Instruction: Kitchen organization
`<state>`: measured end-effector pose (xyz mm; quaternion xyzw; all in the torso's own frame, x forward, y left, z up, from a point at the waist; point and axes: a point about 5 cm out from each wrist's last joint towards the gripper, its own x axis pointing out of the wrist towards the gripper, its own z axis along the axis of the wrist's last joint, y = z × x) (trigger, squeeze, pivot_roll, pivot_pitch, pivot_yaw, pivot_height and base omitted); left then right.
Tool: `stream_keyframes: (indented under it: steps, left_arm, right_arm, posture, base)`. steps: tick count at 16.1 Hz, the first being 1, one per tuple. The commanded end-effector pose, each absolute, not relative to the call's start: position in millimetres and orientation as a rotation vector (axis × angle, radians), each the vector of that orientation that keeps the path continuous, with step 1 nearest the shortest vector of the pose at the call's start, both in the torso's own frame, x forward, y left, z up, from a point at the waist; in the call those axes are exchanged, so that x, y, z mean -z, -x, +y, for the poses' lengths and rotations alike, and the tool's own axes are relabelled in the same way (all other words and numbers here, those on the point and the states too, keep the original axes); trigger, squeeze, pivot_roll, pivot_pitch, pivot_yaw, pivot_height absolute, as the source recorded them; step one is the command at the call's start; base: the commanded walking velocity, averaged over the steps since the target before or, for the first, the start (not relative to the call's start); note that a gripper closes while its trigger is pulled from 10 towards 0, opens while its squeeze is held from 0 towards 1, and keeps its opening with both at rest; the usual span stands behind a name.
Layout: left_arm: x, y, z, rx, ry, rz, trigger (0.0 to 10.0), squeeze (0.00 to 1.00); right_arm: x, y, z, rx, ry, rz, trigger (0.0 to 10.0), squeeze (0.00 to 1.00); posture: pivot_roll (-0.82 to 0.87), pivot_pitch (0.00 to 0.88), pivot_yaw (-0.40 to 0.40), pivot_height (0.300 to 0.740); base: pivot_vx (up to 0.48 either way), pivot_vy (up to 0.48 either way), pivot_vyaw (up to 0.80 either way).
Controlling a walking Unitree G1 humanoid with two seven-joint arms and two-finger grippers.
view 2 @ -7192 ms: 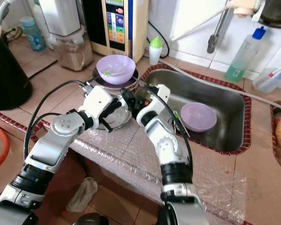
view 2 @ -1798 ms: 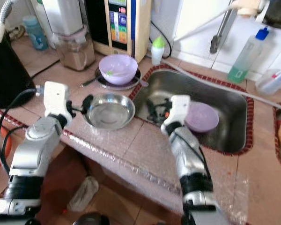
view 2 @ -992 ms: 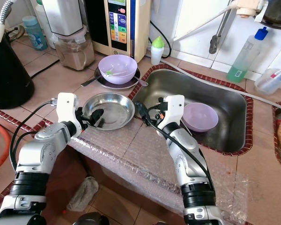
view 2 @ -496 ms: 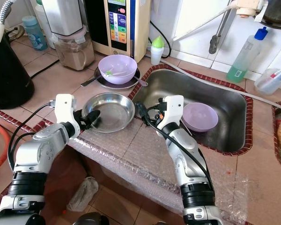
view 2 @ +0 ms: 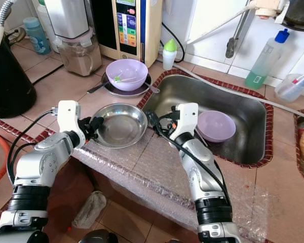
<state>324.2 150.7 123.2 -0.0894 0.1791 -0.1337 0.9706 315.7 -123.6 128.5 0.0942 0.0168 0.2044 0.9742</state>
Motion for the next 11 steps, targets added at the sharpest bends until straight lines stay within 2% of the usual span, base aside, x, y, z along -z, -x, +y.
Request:
stream_keyframes:
  steps: [1,5,11]
  left_arm:
    - [-127.6,-326.8,152.5,0.262,0.169,0.347,0.0,0.00]
    - [-138.5,-332.1,154.8,0.215,0.178,0.243,0.0,0.00]
    - [-143.6,-333.0,150.1,0.235,0.155,0.166,0.0,0.00]
  right_arm:
    - [-131.8,-318.0,-123.8,-0.403,-0.182,0.025,10.0,0.00]
    - [-127.2,-317.4,-121.1,-0.447,-0.197,0.068,10.0,0.00]
    - [-121.6,-310.3,-106.7,-0.563,-0.264,0.133,10.0,0.00]
  posture:
    - [0.07,0.011,0.000,0.740]
    - [0.07,0.007,-0.001,0.740]
    - [0.07,0.003,-0.008,0.740]
  base:
    - [0.000,0.000,0.00]
    - [0.000,0.000,0.00]
    - [0.000,0.000,0.00]
